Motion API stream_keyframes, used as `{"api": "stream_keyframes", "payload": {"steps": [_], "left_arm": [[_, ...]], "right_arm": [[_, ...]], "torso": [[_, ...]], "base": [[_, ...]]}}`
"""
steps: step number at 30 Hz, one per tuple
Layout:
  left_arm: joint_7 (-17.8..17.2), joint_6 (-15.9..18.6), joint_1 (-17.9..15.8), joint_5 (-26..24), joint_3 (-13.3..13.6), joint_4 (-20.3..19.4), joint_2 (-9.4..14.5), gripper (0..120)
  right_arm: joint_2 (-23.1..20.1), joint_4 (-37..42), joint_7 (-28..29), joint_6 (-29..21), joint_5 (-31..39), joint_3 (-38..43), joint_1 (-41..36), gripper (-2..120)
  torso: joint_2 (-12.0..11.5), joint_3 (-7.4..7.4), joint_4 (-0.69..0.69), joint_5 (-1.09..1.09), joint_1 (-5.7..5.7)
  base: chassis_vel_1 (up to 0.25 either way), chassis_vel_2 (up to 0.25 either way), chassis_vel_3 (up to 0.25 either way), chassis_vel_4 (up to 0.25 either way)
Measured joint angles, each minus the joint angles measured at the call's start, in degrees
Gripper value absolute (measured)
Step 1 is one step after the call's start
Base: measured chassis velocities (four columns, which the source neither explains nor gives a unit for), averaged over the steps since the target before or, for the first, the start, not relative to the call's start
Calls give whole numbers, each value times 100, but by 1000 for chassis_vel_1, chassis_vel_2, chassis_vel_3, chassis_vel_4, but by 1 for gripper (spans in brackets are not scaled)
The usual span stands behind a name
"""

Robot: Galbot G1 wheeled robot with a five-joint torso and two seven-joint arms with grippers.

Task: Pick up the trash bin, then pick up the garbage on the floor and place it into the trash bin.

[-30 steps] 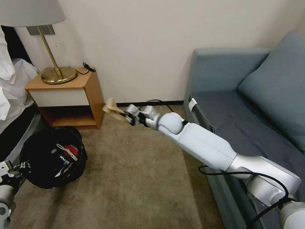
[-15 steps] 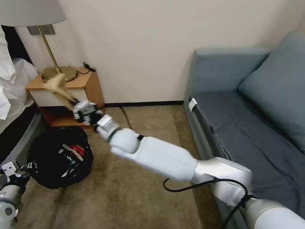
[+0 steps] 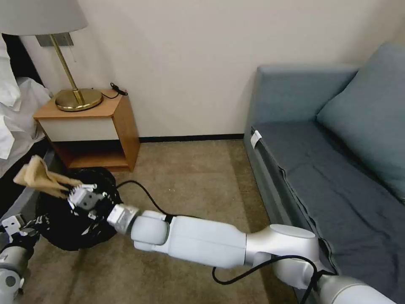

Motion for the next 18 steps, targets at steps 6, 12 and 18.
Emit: {"api": "stream_keyframes", "payload": {"steps": [6, 12, 18], "left_arm": [[33, -7, 36, -31, 43, 4, 20, 2], [52, -7, 71, -31, 141, -91, -23, 2], [62, -5, 89, -19, 196, -156, -61, 2]], "right_arm": [[-8, -147, -17, -151, 129, -146, 98, 0], [-11, -176, -42, -272, 183, -169, 169, 0], [-12, -123, -49, -374, 220, -171, 280, 0]], "torso": [[-1, 0, 0, 0, 0], [0, 0, 0, 0, 0], [-1, 0, 0, 1, 0]], "base": [[0, 0, 0, 0], [0, 0, 0, 0], [0, 0, 0, 0]]}}
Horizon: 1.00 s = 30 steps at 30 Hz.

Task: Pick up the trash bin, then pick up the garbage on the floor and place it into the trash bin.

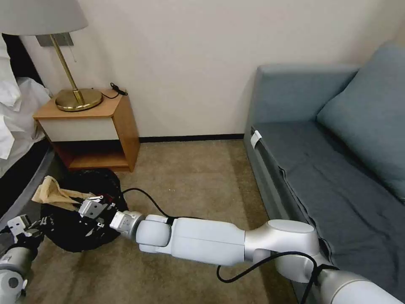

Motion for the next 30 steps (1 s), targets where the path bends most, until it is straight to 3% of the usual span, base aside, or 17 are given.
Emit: {"api": "stream_keyframes", "payload": {"steps": [6, 11, 20, 21, 26, 28, 30], "left_arm": [[1, 11, 3, 9, -2, -48, -32, 2], [-19, 55, 8, 15, -7, -127, -92, 2], [-85, 161, -8, 67, 110, -197, -165, 2], [-134, 219, -30, 61, 159, -199, -171, 2], [-293, 407, -70, -12, 249, -198, -172, 2], [-497, 613, -94, -133, 321, -198, -177, 2], [-667, 777, -108, -272, 368, -197, -178, 2]], "right_arm": [[-61, 54, -14, -100, 0, -1, 5, 13], [-271, 94, -82, -126, -27, 15, 8, 37], [-529, 199, -252, -116, -67, 151, 51, 65], [-598, 231, -298, -93, -80, 245, 93, 76], [-736, 277, -330, -33, -235, 518, 171, 88], [-896, 340, -377, 42, -503, 731, 232, 98], [-1004, 408, -396, 74, -650, 840, 271, 98]], "torso": [[0, 0, 1, 0, 0], [0, 0, 0, 0, 0], [0, 0, 0, 1, 0], [0, 0, 0, 0, 0], [0, 0, 1, 1, 0], [0, 0, 0, 1, 0], [0, 0, 0, 1, 0]], "base": [[0, 0, 0, 0], [0, 0, 0, 0], [0, 0, 0, 0], [0, 0, 0, 0], [0, 0, 0, 0], [0, 0, 0, 0], [0, 0, 0, 0]]}}
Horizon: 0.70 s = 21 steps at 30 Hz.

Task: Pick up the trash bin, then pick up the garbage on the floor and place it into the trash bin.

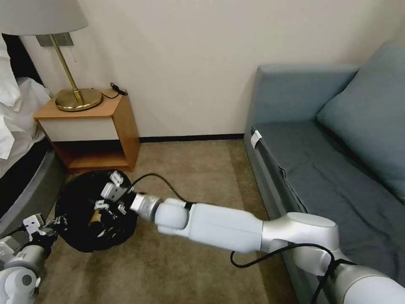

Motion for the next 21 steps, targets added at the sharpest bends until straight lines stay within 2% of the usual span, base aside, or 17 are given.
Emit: {"api": "stream_keyframes", "payload": {"steps": [3, 7, 8, 10, 12, 15, 16, 19, 21], "left_arm": [[-422, 300, -36, -330, 107, 12, 3, 2], [-630, 410, -62, -487, 145, 14, 12, 2], [-742, 459, -79, -580, 162, 21, 22, 2], [-986, 546, -120, -745, 194, 30, 43, 2], [-1038, 560, -131, -773, 202, 39, 45, 2], [-1422, 656, -214, -983, 263, 81, 35, 2], [-1422, 656, -214, -983, 263, 81, 35, 2], [-1640, 710, -256, -1086, 326, 91, -4, 2], [-1677, 716, -268, -1103, 337, 92, -12, 2]], "right_arm": [[-346, 259, 7, 26, -394, 310, 107, 100], [-557, 455, 120, -85, -546, 528, 154, 100], [-698, 587, 224, -269, -532, 641, 178, 100], [-1011, 868, 484, -702, -254, 845, 195, 100], [-1103, 947, 558, -841, -154, 910, 195, 100], [-2010, 1544, 1096, -1582, 475, 1401, 101, 100], [-2010, 1544, 1096, -1582, 475, 1401, 101, 100], [-2681, 2253, 1628, -2032, 1162, 1948, -195, 100], [-2783, 2419, 1746, -2093, 1396, 2088, -297, 100]], "torso": [[0, 0, 0, 0, 0], [0, 0, 1, 1, 0], [0, 0, 1, 0, 0], [0, 0, 1, 0, 0], [0, 0, 1, 1, 0], [0, 0, -1, 2, 0], [0, 0, -1, 2, 0], [0, 0, -4, 0, 0], [0, 0, -2, 1, 0]], "base": [[0, 0, 0, 0], [0, 0, 0, 0], [0, 0, 0, 0], [0, 0, 0, 0], [0, 0, 0, 0], [0, 0, 0, 0], [0, 0, 0, 0], [0, 0, 0, 0], [0, 0, 0, 0]]}}
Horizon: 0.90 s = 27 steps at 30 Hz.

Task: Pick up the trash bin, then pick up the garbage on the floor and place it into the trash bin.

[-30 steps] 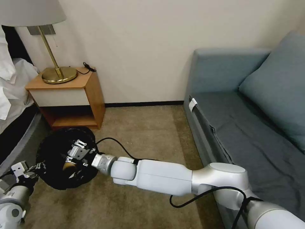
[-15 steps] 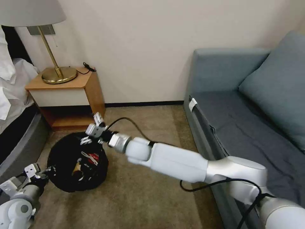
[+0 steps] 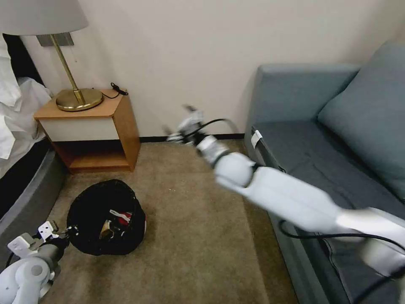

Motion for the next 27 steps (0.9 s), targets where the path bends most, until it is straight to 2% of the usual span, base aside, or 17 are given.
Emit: {"api": "stream_keyframes", "payload": {"steps": [3, 4, 7, 12, 16, 18, 21, 22, 26, 27], "left_arm": [[-74, 0, -37, -14, 46, 3, -35, 2], [-74, 0, -37, -14, 46, 3, -35, 2], [-109, -16, -63, -23, 83, -3, -55, 2], [-135, -17, -53, -12, 131, -44, -49, 4], [-218, -11, -16, -30, 151, -208, -85, 23], [-236, -5, -2, -36, 142, -240, -95, 26], [-292, 16, 50, -70, 84, -357, -114, 41], [-292, 16, 50, -70, 84, -357, -114, 41], [-340, 69, 97, -95, 41, -456, -99, 58], [-340, 69, 97, -95, 41, -456, -99, 58]], "right_arm": [[-358, 661, 466, -222, 970, 971, -875, 100], [-358, 661, 466, -222, 970, 971, -875, 100], [-633, 1311, 721, -380, 1414, 1931, -1821, 100], [-894, 1935, 854, -438, 1601, 2642, -2537, 100], [-1013, 2539, 888, -451, 1756, 3540, -3701, 100], [-1008, 2640, 889, -460, 1762, 3687, -3884, 100], [-942, 2975, 906, -550, 1871, 4134, -4353, 100], [-942, 2975, 906, -550, 1871, 4134, -4353, 100], [-931, 3367, 1005, -826, 2128, 4642, -4844, 100], [-931, 3367, 1005, -826, 2128, 4642, -4844, 100]], "torso": [[0, 0, 4, -1, 0], [0, 0, 4, -1, 0], [0, 0, 0, -1, 0], [0, -1, 1, -1, 0], [1, 0, 0, 1, 0], [0, -1, 0, -1, 0], [0, -1, 3, -1, 0], [0, -1, 3, -1, 0], [0, 0, 2, -2, 0], [0, 0, 2, -2, 0]], "base": [[0, 0, 0, 0], [0, 0, 0, 0], [0, 0, 0, 0], [0, 0, 0, 0], [0, 0, 0, 0], [0, 0, 0, 0], [0, 0, 0, 0], [0, 0, 0, 0], [0, 0, 0, 0], [0, 0, 0, 0]]}}
